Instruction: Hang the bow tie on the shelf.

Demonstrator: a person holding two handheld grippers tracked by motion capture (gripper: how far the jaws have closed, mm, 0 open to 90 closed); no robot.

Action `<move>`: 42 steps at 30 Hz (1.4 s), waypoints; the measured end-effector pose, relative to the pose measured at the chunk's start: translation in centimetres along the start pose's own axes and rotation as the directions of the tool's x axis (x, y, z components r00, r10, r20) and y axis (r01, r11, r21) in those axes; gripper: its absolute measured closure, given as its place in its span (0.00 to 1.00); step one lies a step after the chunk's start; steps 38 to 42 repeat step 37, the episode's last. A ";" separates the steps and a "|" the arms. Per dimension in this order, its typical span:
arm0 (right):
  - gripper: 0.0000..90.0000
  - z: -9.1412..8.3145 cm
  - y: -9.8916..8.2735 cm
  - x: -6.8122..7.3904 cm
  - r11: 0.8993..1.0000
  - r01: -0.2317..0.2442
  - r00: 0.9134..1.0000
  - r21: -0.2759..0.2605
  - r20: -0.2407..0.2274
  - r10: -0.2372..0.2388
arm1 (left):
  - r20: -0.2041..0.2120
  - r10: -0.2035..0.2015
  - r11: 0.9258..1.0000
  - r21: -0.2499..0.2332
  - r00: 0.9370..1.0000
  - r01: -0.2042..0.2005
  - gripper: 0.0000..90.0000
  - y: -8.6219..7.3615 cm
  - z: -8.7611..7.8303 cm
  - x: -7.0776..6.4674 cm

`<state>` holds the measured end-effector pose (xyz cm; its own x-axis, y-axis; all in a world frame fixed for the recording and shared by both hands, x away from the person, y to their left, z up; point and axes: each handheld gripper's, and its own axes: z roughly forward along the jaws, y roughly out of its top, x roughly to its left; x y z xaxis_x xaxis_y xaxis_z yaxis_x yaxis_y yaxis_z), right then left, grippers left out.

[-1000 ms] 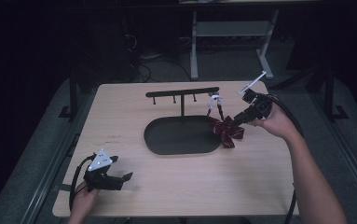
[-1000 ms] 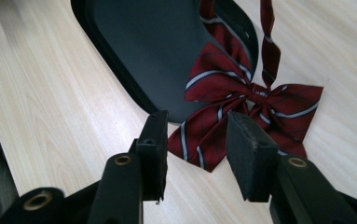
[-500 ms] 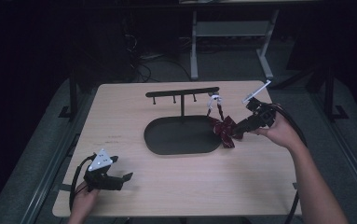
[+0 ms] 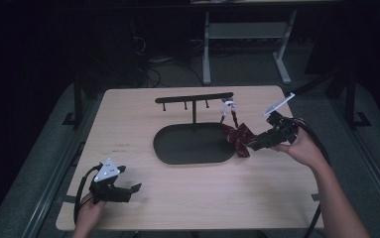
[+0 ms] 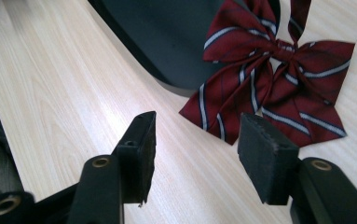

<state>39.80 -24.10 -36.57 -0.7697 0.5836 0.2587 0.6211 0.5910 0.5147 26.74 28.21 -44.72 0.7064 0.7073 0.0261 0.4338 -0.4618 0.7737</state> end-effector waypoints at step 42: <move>0.48 2.8 -7.2 3.8 0.999 -0.008 0.999 -0.045 -0.050 0.006 | 0.001 -0.002 1.000 -0.004 1.000 0.002 0.14 0.0 0.1 -0.1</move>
